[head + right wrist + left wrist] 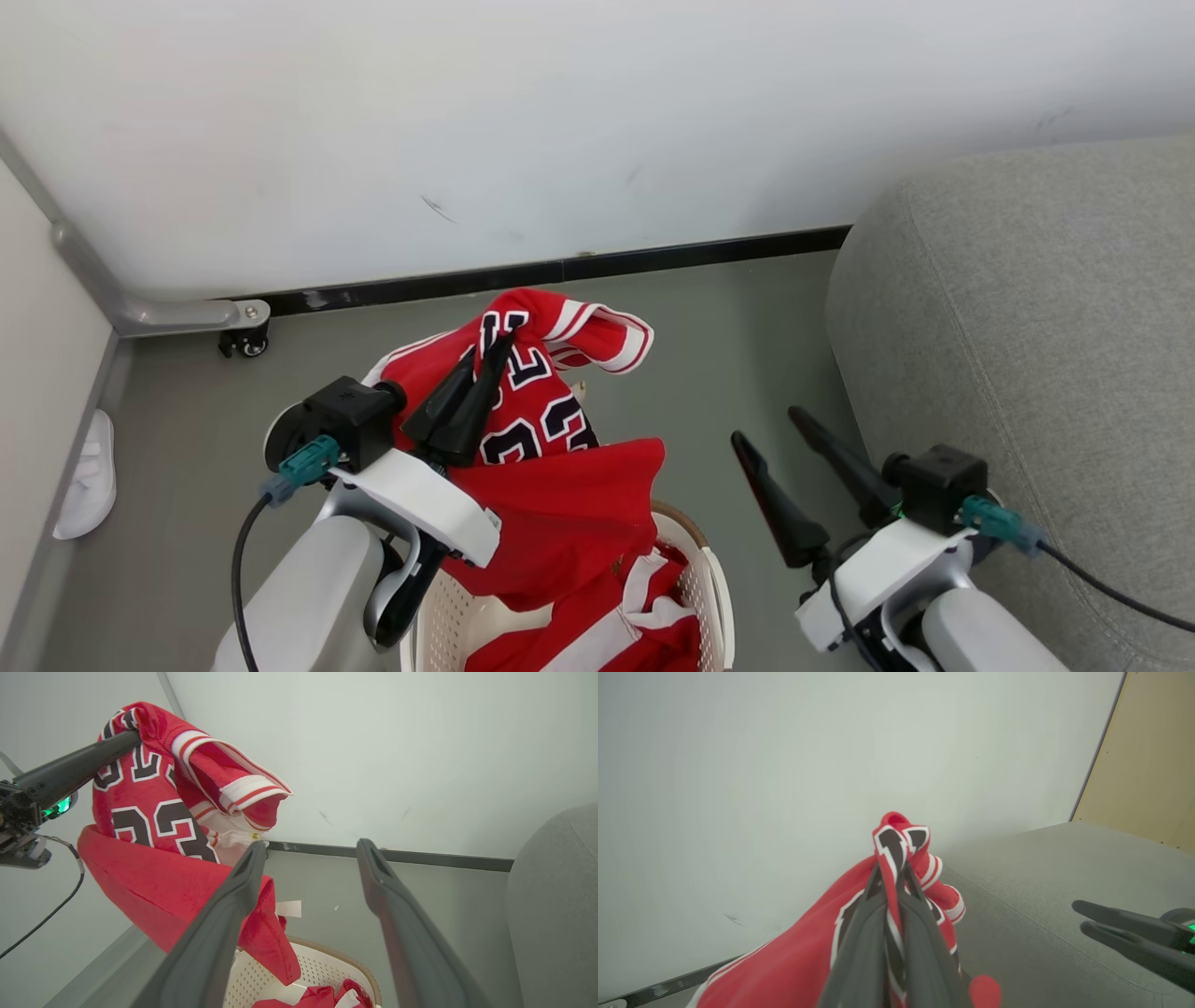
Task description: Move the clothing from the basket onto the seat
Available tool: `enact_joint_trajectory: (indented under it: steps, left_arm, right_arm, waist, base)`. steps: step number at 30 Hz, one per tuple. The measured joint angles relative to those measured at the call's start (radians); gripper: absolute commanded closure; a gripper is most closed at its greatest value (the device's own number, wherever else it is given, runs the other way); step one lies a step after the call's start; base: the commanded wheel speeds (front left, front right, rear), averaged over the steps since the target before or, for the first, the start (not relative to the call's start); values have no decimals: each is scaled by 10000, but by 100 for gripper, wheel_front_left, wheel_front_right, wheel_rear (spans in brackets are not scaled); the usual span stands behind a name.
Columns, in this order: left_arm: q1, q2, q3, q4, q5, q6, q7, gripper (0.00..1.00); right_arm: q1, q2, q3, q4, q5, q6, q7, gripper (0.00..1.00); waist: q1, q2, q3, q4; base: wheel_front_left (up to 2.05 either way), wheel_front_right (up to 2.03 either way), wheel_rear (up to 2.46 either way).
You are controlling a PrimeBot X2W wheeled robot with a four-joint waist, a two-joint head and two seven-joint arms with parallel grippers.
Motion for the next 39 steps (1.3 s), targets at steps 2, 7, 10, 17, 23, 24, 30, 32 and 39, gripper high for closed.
enact_joint_trajectory:
  steps: [2,7,10,17,23,24,30,32,39]
  left_arm:
    - [0,-6,-71,0,0,0,0,100]
    - [0,-90,-330,-6,2,0,4,100]
    - [0,-155,-464,-25,2,0,17,100]
    - [-1,-236,-782,-178,2,0,35,100]
    - [-5,-247,-938,-320,2,0,105,100]
    - [-5,-253,-957,-336,2,0,105,100]
    - [-11,-261,-1152,-476,-4,0,128,100]
    - [-21,-267,-1221,-525,-6,0,198,100]
    - [-38,-272,-1419,-698,-13,0,211,100]
  right_arm:
    - [14,-59,301,4,67,0,0,0]
    - [10,-234,1258,31,280,0,0,0]
    - [-46,-324,1812,84,324,0,0,0]
    - [-120,-612,2623,347,709,0,0,0]
    - [-692,-863,3014,430,1051,0,0,0]
    - [-736,-871,3045,426,1116,0,0,0]
    - [-1122,-1076,3827,554,1526,0,0,0]
    - [-1132,-1114,4036,660,1634,0,0,0]
    - [-1632,-1187,4378,750,2015,0,0,0]
  waist:
    - [0,0,-85,26]
    - [0,0,-249,105]
    - [0,0,-313,163]
    - [0,0,-398,318]
    - [0,0,-446,460]
    - [0,0,-451,484]
    - [0,0,-450,650]
    - [0,0,-441,704]
    - [0,0,-397,869]
  base:
    - [0,0,0]
    - [0,0,0]
    - [0,0,0]
    - [0,0,0]
    - [0,0,0]
    - [0,0,0]
    - [0,0,0]
    - [0,0,0]
    - [0,0,0]
